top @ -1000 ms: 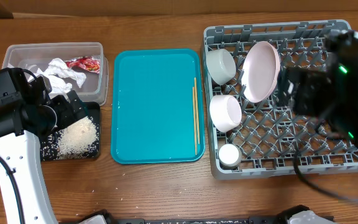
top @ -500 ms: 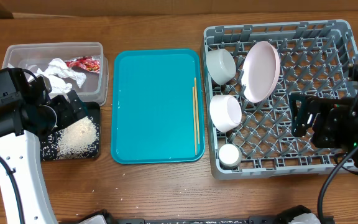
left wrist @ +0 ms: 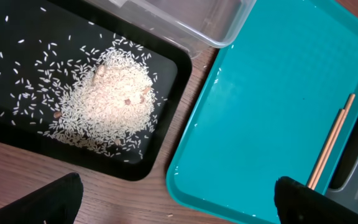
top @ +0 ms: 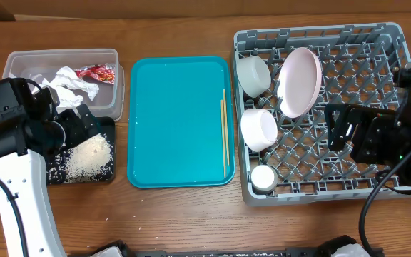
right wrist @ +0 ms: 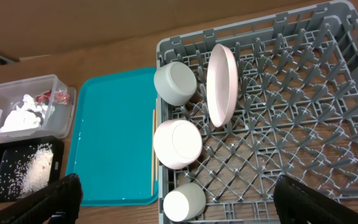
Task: Sort waste into correct bins and load items into the dishwasher
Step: 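Open the right gripper and withdraw it to the rack's right side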
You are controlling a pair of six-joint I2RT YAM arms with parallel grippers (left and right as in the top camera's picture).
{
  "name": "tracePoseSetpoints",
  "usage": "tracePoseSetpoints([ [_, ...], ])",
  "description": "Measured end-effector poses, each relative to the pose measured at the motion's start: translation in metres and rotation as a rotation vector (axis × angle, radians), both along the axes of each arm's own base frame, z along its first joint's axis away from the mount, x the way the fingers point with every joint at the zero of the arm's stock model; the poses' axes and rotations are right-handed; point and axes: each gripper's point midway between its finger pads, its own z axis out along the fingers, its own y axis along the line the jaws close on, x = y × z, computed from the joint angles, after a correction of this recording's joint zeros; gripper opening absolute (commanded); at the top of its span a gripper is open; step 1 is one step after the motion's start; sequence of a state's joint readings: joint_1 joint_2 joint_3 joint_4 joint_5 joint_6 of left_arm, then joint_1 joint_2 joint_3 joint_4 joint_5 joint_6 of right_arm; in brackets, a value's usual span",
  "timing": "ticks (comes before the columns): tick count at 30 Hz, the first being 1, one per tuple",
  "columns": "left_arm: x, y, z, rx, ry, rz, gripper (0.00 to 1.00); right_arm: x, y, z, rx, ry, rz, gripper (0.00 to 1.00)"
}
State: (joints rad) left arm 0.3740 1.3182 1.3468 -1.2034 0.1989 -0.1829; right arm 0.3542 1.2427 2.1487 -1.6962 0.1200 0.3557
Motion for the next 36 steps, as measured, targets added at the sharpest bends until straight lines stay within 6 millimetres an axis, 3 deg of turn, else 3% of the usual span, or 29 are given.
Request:
tracePoseSetpoints([
  [11, 0.000, 0.000, 0.000, 0.000, 0.000, 0.000, 1.00, 0.023, 0.005, 0.014, -0.008, -0.118, 0.015, 1.00],
  [24, 0.000, 0.000, 0.000, 0.000, 0.000, 0.000, 1.00, 0.018, -0.011, -0.016, -0.033, -0.095, -0.028, 1.00],
  [29, 0.000, 0.000, 0.000, 0.000, 0.000, 0.000, 1.00, 0.023, -0.009, -0.017, -0.034, -0.093, -0.028, 1.00],
  [36, 0.000, 0.000, 0.000, 0.000, 0.000, 0.000, 1.00, 0.041, -0.004, -0.035, -0.056, -0.015, -0.024, 1.00],
])
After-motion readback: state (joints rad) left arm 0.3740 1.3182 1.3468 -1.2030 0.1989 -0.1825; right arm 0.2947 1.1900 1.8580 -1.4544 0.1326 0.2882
